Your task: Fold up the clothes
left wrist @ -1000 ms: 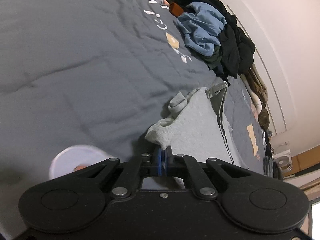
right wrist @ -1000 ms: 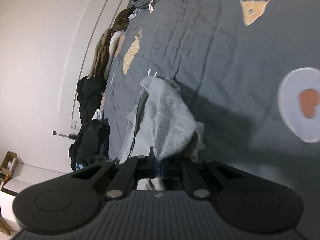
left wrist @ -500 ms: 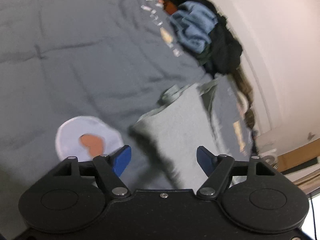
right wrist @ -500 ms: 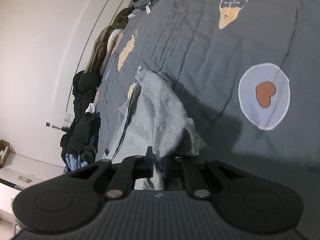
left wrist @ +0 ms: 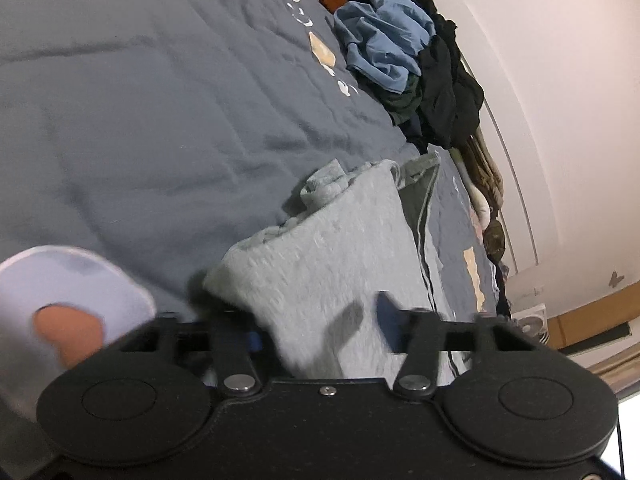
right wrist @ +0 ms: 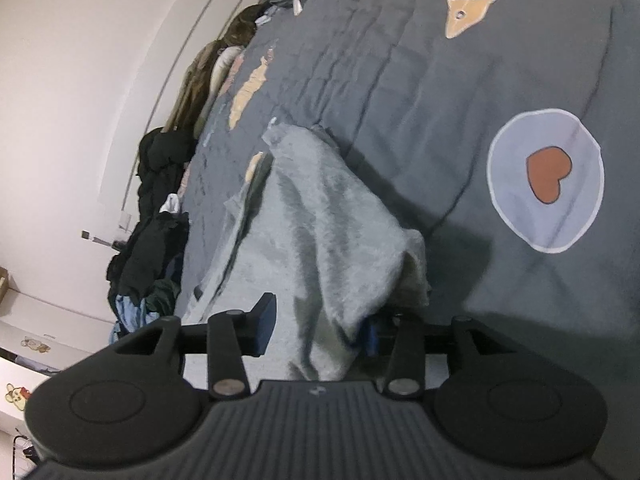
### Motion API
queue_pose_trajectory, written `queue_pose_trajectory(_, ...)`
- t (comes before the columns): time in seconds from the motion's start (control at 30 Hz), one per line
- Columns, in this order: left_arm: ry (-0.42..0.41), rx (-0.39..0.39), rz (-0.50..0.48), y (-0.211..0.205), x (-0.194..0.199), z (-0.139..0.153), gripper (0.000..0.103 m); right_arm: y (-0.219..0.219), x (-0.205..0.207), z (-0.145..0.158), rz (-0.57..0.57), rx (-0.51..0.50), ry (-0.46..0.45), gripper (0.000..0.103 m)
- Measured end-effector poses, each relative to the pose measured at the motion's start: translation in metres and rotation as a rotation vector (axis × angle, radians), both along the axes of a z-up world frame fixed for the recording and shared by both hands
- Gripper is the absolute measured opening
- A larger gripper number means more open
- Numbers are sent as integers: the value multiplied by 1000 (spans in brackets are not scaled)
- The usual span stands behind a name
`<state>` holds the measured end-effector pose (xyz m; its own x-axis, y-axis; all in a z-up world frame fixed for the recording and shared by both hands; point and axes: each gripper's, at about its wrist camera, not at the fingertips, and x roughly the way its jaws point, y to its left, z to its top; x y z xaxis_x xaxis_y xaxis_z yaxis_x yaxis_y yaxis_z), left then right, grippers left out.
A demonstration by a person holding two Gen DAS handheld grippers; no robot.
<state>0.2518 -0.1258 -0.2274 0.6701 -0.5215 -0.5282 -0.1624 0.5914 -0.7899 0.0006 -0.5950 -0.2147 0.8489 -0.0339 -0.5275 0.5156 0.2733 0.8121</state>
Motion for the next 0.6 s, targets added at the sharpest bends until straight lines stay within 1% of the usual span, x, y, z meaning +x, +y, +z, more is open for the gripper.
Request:
queue_pose_trajectory(0.1, 26, -22, 18, -1, 5, -10, 10, -1, -1, -2, -4, 6, 5, 43)
queue_pose_trajectory(0.23, 2, 19, 16, -4, 0, -2, 6, -2, -3, -1, -4, -2, 6, 43)
queue_pose_trajectory(0.33, -8, 25, 27, -3, -6, 5, 5, -2, -2, -1, -2, 1, 6, 38)
queue_pose_trajectory(0.37, -11, 28, 28, -3, -9, 7, 5, -2, -1, -1, 1, 2, 4, 31)
queue_pose_trajectory(0.4, -9, 29, 30, -2, -12, 9, 5, -1, 0, -2, 5, 2, 1, 15)
queue_pose_trajectory(0.43, -7, 29, 31, -2, -15, 11, 5, -1, 0, -2, 6, 5, -1, 9)
queue_pose_trajectory(0.5, -7, 31, 31, 0, -21, 16, 5, 0, 0, -1, 2, 10, -8, 5)
queue_pose_trajectory(0.6, -11, 36, 23, 4, -31, 25, 5, -1, -5, 3, -14, 16, -25, 4)
